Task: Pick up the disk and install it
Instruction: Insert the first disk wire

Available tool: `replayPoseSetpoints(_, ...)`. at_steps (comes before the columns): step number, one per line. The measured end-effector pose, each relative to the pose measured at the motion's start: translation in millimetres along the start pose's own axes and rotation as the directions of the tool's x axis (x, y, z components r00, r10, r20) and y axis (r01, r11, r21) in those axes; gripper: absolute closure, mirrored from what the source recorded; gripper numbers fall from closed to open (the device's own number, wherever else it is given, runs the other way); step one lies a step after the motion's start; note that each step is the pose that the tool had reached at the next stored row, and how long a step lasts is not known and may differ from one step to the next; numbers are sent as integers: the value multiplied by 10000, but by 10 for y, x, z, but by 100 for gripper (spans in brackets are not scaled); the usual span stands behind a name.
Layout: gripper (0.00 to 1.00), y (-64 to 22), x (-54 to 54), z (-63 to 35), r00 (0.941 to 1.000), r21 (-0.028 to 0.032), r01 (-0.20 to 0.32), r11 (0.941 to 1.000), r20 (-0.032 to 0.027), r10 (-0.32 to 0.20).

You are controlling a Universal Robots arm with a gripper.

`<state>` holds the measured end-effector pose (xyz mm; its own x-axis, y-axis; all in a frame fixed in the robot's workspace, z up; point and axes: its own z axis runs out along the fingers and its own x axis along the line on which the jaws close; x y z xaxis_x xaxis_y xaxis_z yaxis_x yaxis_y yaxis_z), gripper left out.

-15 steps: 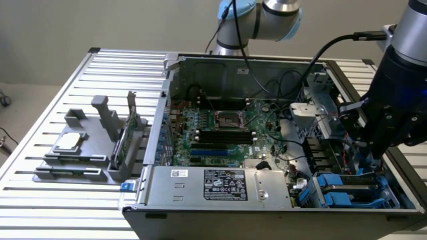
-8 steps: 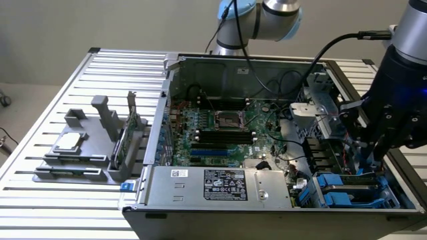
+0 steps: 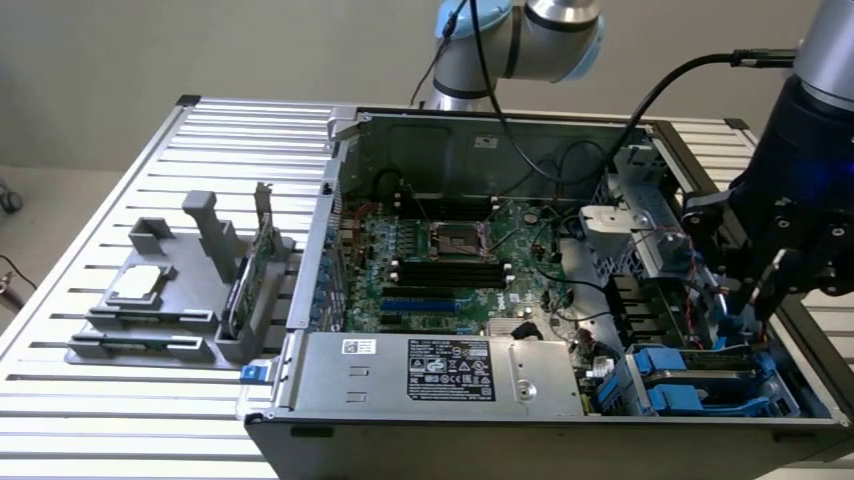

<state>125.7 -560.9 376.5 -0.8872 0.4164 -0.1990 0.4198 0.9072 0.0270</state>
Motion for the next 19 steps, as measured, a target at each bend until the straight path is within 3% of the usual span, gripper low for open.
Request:
replayPoseSetpoints(6, 75, 3, -40, 2, 9999, 25, -159, 9999, 1, 159)
replayPoseSetpoints(19, 75, -47, -117, 25, 9987, -80, -511, 9987, -75, 511)
